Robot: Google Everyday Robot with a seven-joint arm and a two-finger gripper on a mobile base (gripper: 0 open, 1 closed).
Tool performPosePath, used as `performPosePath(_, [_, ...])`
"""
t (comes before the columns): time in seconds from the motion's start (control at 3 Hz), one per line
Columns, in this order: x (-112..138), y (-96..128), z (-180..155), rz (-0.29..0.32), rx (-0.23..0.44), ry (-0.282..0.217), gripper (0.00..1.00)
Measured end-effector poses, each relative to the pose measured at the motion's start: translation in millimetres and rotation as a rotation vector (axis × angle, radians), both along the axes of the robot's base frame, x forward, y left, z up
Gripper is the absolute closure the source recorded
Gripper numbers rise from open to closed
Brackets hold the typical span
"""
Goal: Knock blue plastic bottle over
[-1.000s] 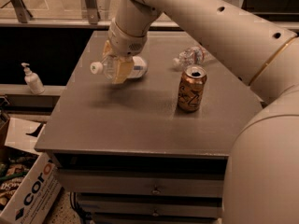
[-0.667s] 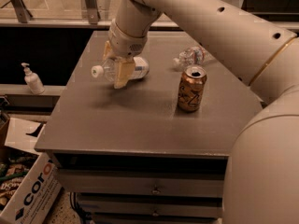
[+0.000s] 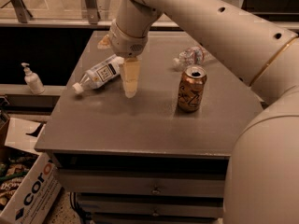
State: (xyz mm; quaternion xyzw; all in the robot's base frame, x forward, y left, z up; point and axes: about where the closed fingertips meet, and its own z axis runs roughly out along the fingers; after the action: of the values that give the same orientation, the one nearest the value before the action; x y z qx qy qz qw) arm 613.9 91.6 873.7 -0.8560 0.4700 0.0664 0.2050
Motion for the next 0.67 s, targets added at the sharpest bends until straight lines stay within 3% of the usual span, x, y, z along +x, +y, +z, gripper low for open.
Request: performPosePath(0.67, [6.7,-13.9,1.0,-0.036,0.043,0.034,0.00])
